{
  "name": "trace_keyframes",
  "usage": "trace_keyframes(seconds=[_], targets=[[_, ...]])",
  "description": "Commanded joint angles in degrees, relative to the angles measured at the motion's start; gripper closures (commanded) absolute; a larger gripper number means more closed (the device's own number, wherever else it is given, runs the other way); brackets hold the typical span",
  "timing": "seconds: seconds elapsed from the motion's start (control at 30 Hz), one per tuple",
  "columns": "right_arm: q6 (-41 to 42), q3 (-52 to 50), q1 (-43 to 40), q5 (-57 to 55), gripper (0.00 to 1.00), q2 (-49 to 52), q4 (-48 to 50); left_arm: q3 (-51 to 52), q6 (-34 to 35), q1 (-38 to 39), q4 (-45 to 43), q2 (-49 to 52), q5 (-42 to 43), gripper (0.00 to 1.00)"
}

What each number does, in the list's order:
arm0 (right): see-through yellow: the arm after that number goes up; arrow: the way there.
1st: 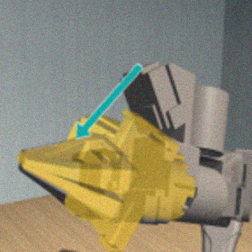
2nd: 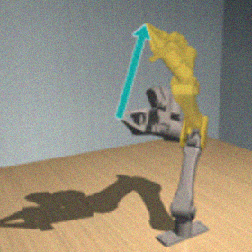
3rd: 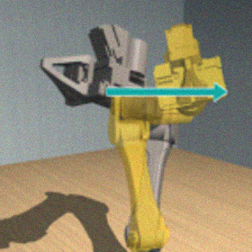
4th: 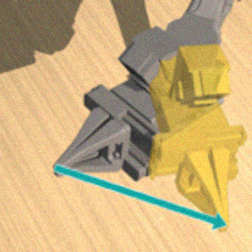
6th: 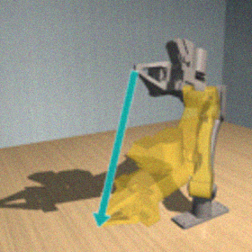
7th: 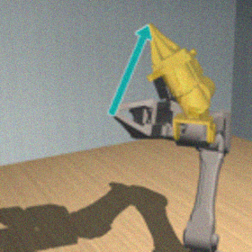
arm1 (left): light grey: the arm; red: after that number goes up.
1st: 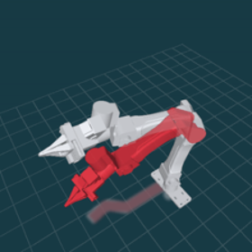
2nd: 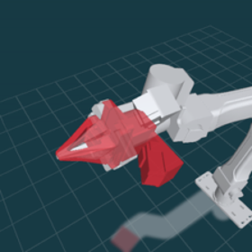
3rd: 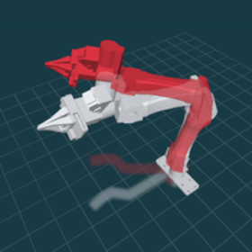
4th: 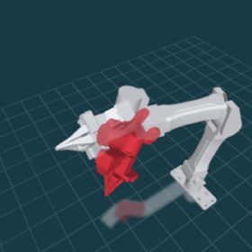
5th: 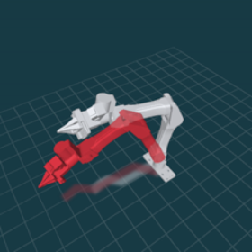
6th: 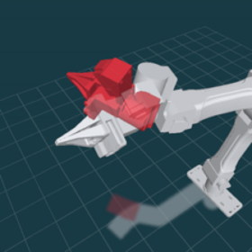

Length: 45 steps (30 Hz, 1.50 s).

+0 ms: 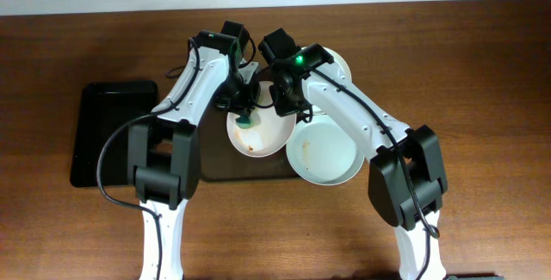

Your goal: Clean dirty plates on tray and stack at the side

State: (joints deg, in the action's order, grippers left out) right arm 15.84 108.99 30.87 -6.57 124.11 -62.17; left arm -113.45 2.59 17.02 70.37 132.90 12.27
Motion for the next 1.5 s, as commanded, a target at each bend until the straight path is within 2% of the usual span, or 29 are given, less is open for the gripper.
trace_keyframes(seconds=[0.0, 0.1, 0.23, 0.47, 0.6, 0.77, 0.9, 1.07, 1.13, 1.3, 1.47], targets=[[-0.44, 1.73, -0.15, 0.55, 0.96, -2.93, -0.04, 0.13, -0.66, -0.02, -1.90, 2.34, 1.46, 0.99], [-0.44, 1.73, -0.15, 0.55, 0.96, -3.56, -0.04, 0.13, 0.63, -0.02, -4.13, 3.13, 0.28, 0.99], [-0.44, 1.73, -0.15, 0.52, 0.96, -4.20, -0.02, 0.15, 4.61, -0.02, -4.90, 3.13, -8.22, 0.99], [-0.39, 1.73, -0.15, 0.55, 0.96, -4.28, -0.04, 0.15, 6.67, -0.02, -4.79, 3.13, -16.74, 0.99], [-0.39, 1.73, -0.15, 0.52, 0.96, -4.28, -0.09, -0.33, 7.08, -0.02, -4.59, 3.06, -18.14, 0.99], [-0.39, 1.73, -0.15, 0.52, 0.96, -4.28, -0.26, -5.27, 7.23, -0.04, -0.74, 3.06, -21.20, 0.99], [-0.37, 1.73, -0.15, 0.55, 0.96, -4.28, -0.44, -14.82, 7.23, -0.68, 5.70, 3.06, -24.37, 0.99], [1.14, 1.70, -0.15, 1.31, 0.96, -4.24, -0.39, -24.55, 7.23, -3.87, 10.93, 3.06, -23.56, 0.99], [1.14, 1.70, -0.15, 3.15, 0.96, -4.07, 0.17, -25.27, 7.23, -5.27, 11.61, 3.06, -21.64, 0.99], [3.30, 1.05, -0.15, 5.35, 0.96, -3.43, 2.08, -25.24, 7.21, -8.72, 12.44, 3.10, -10.03, 0.99], [4.39, 1.01, -0.09, 8.15, 0.96, -1.53, 2.62, -25.24, 7.21, -8.94, 12.37, 3.10, -7.08, 0.99]])
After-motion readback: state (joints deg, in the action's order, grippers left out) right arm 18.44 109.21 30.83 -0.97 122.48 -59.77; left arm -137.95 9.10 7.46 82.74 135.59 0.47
